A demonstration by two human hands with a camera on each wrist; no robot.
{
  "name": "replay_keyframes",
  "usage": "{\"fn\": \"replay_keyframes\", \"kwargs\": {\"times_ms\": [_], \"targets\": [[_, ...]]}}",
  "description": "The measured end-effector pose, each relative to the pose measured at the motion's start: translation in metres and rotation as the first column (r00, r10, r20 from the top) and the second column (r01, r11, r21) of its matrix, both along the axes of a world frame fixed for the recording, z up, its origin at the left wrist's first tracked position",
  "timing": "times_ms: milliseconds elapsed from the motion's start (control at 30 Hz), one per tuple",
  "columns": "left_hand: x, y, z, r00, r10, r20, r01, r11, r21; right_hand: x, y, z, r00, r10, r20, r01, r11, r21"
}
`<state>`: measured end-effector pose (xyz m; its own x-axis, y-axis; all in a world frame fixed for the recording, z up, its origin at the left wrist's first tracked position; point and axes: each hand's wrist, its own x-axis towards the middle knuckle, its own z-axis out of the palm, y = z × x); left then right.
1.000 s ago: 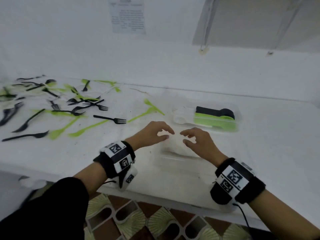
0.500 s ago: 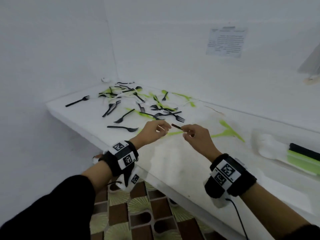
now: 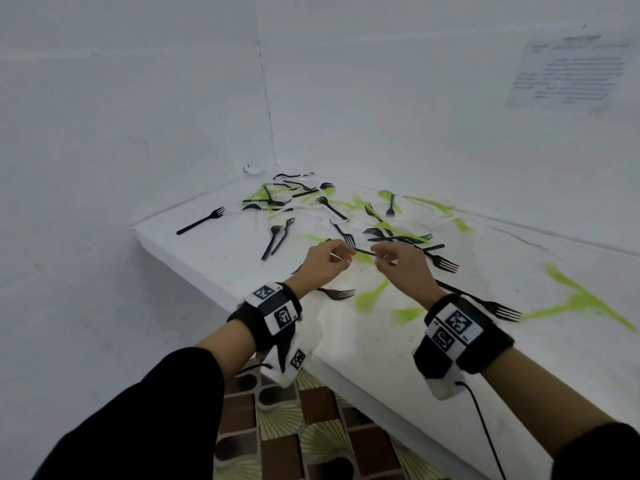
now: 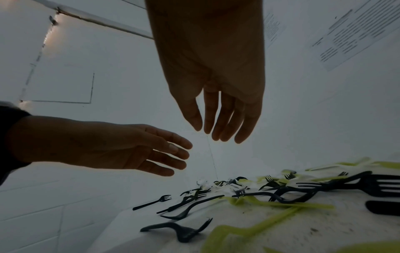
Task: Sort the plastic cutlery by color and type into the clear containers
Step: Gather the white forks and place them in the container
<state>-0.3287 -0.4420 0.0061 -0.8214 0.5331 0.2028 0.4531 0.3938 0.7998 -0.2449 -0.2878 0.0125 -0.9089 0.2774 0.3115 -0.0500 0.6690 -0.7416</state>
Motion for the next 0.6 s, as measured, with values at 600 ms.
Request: {"fn": "replay_keyframes", "kwargs": {"times_ms": [600], "targets": [[-0.175, 0.083, 0.011, 0.961, -0.276, -0.018, 0.272, 0.955, -0.12, -0.124, 0.117, -0.019, 0.882, -0.232, 0.41, 0.137, 0.959, 0.249]]}}
